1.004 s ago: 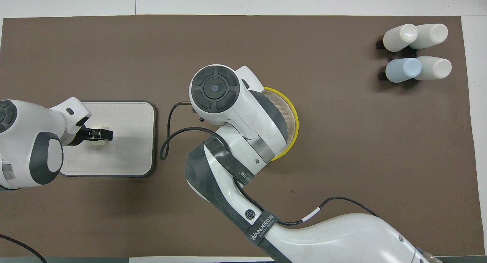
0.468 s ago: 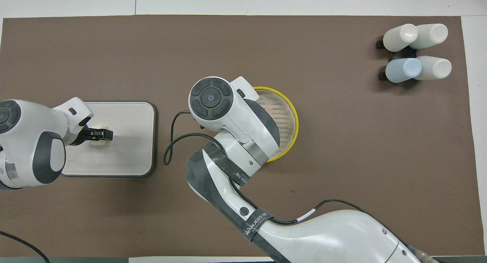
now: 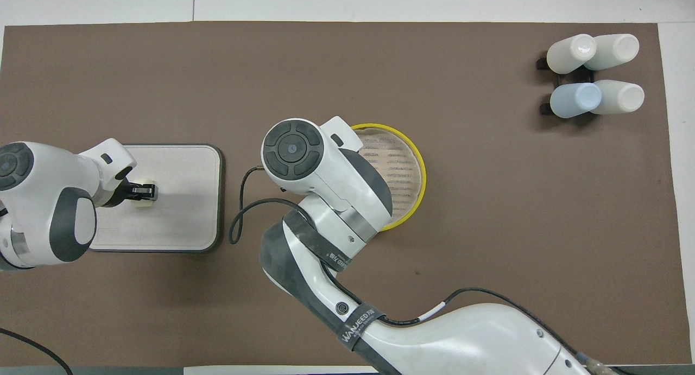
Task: Place bun in steamer
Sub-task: 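Grasp the steamer lid with the right gripper while the left gripper grasps the bun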
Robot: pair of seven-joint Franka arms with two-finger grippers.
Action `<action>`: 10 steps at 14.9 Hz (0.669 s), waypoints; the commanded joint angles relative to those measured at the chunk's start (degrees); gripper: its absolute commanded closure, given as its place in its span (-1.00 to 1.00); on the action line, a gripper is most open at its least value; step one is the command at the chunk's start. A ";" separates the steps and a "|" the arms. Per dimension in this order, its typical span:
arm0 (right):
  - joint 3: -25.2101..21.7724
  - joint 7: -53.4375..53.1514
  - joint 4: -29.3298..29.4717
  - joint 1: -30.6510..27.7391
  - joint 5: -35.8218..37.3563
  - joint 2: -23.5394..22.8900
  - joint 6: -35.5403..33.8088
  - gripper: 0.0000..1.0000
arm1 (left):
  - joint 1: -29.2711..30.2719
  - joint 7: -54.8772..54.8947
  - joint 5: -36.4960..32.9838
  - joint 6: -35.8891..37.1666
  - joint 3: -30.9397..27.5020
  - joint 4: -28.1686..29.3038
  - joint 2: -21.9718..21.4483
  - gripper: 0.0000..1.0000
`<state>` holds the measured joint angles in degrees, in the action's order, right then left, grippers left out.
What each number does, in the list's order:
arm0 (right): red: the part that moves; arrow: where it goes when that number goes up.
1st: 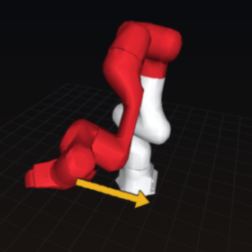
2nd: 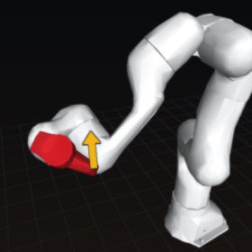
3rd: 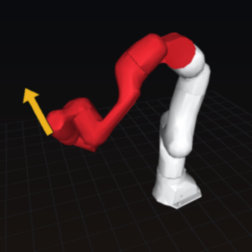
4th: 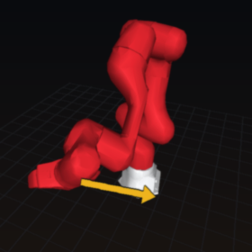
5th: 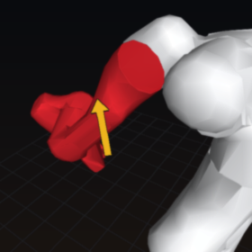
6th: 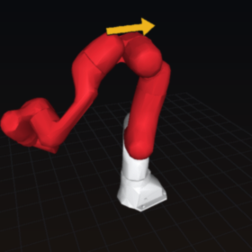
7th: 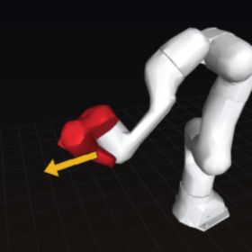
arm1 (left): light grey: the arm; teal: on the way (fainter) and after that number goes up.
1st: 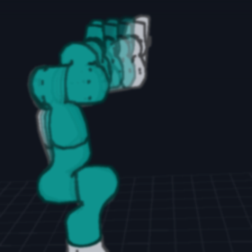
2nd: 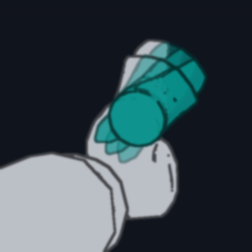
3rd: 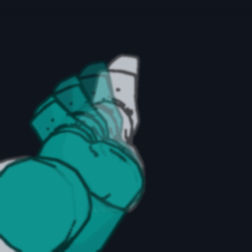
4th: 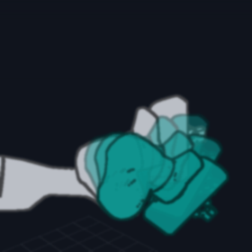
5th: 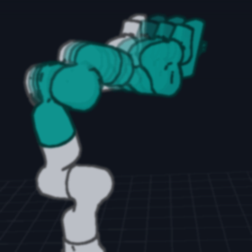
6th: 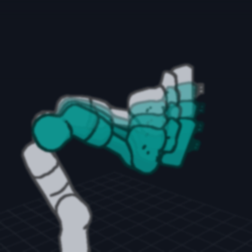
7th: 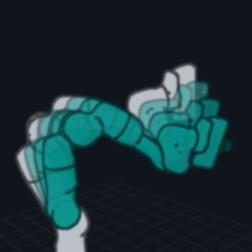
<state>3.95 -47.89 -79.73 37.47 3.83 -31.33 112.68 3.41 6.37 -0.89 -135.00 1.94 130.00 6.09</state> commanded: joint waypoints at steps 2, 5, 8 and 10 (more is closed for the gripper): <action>-0.08 0.87 0.27 0.06 1.18 1.18 -2.54 1.00 | -0.60 0.40 -0.52 3.41 -0.63 -2.38 0.24 0.35; 0.01 1.13 5.09 -0.38 0.48 1.18 -7.99 1.00 | -0.51 0.40 -0.52 7.63 -0.63 -5.63 0.15 0.39; -0.08 6.64 6.52 -2.57 -0.13 4.16 -10.55 1.00 | -0.60 -0.13 -0.52 13.78 -0.54 -10.11 0.06 0.39; -0.26 11.48 5.29 -5.47 0.04 7.32 -11.95 1.00 | -1.21 -1.09 -0.26 16.34 -0.28 -11.96 -0.20 0.39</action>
<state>3.46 -41.54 -73.38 35.17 3.79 -27.58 102.89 3.35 6.33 -0.88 -122.30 1.93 120.54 6.04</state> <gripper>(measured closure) 0.921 0.692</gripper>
